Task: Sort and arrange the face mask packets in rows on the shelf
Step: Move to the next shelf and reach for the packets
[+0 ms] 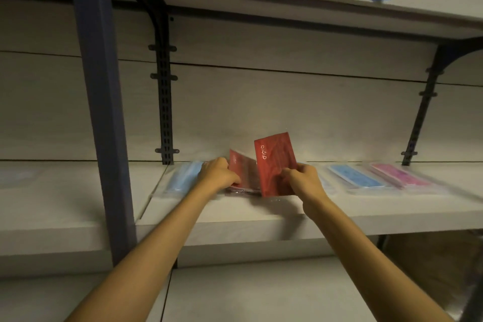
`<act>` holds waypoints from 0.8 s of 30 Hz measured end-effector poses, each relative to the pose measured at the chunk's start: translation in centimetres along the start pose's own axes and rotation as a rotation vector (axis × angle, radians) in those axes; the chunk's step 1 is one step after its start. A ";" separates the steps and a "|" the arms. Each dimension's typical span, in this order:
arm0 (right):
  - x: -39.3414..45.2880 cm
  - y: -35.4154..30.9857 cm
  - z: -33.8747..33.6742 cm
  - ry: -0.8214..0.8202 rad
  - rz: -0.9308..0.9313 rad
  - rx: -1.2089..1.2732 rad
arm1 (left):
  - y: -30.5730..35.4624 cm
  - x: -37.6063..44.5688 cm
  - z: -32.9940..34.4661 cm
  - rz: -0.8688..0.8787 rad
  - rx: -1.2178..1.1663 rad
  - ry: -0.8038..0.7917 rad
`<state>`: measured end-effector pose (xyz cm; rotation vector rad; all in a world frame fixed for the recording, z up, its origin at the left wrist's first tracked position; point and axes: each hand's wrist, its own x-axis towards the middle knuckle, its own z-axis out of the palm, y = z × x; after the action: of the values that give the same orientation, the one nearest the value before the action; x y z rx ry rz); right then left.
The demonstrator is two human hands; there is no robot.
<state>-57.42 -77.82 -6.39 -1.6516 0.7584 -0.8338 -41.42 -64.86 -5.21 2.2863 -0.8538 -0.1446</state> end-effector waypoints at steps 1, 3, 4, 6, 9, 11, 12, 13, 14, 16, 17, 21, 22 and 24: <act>0.4 0.1 0.1 -0.002 0.005 -0.019 | 0.1 -0.1 0.2 0.029 0.088 0.046; 1.1 0.2 0.3 -0.002 0.013 -0.051 | 0.0 -0.1 0.9 0.069 0.233 0.120; 1.4 0.2 0.6 0.005 0.016 -0.065 | -0.1 -0.1 1.2 0.083 0.273 0.151; 2.1 0.0 1.4 0.003 0.018 -0.074 | -0.2 -0.3 1.7 0.125 0.311 0.189; 3.0 -0.5 3.2 -0.032 -0.011 -0.083 | -0.4 -0.7 1.7 0.171 0.286 0.231; 3.3 -0.8 4.4 -0.050 -0.031 -0.122 | -0.6 -0.8 1.3 0.195 0.266 0.281; 3.4 -0.9 4.8 -0.054 -0.040 -0.161 | -0.6 -0.9 1.0 0.205 0.262 0.297; 3.5 -0.9 5.2 -0.056 -0.053 -0.207 | -0.8 -1.0 0.7 0.218 0.261 0.308; 3.6 -0.7 5.6 -0.062 -0.060 -0.265 | -1.0 -1.0 0.4 0.230 0.260 0.313; 3.8 -0.2 6.1 -0.090 -0.079 -0.430 | -1.4 -1.2 -0.1 0.249 0.263 0.316; 3.8 0.0 6.2 -0.097 -0.114 -0.561 | -1.6 -1.4 -0.3 0.255 0.268 0.319; 4.3 0.9 6.4 -0.113 -0.269 -0.948 | -2.0 -2.0 -0.7 0.255 0.294 0.327; 4.3 0.9 6.3 -0.145 -0.275 -0.955 | -2.0 -2.1 -0.8 0.253 0.302 0.324; 4.3 1.0 6.3 -0.174 -0.275 -0.932 | -1.9 -2.5 -0.9 0.253 0.319 0.312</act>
<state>-49.84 -78.20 -7.80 -2.6646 0.8669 -0.5167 -42.06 -61.76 -6.12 2.3740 -1.0453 0.4808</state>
